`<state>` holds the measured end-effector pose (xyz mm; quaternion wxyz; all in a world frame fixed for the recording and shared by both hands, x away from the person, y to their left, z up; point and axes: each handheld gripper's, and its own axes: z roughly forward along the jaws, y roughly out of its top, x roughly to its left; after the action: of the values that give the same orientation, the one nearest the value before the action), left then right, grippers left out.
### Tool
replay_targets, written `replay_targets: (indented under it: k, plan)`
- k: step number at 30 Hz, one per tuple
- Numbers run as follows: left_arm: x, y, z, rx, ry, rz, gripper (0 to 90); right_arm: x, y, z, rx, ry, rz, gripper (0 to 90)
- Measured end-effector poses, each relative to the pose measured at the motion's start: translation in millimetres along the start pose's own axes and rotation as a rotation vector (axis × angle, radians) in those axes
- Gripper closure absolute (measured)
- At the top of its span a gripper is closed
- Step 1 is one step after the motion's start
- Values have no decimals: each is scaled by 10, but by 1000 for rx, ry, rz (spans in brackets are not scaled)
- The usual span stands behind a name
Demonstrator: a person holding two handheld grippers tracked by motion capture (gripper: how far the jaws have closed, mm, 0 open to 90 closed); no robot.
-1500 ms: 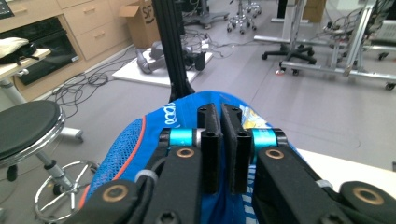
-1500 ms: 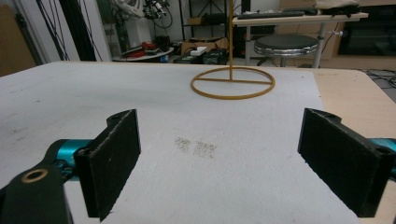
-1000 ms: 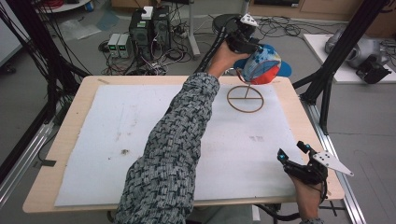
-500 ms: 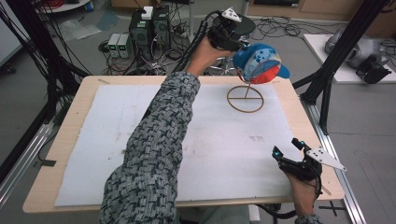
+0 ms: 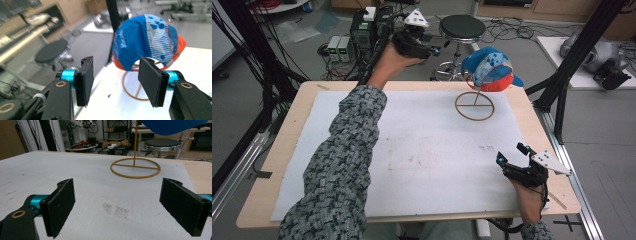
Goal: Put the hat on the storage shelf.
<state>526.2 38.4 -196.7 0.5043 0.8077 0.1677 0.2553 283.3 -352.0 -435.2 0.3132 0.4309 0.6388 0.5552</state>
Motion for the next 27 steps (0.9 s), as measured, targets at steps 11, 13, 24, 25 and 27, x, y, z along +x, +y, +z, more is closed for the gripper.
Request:
replay_targets:
  k: [11,13,24,25,27]
  plan:
    - [196,-529,-782,-42,102,-94,421,-13,4,32,-2,-6,-1,122]
    - [204,-655,-931,-53,127,-108,406,-15,7,31,-4,-8,0,121]
    - [131,-1273,-1718,-62,245,-176,294,40,25,100,7,0,-22,119]
    - [112,-1320,-1784,-68,248,-182,289,46,25,113,11,0,-25,119]
    - [67,-1407,-1914,-81,265,-189,282,51,26,135,14,-1,-30,120]
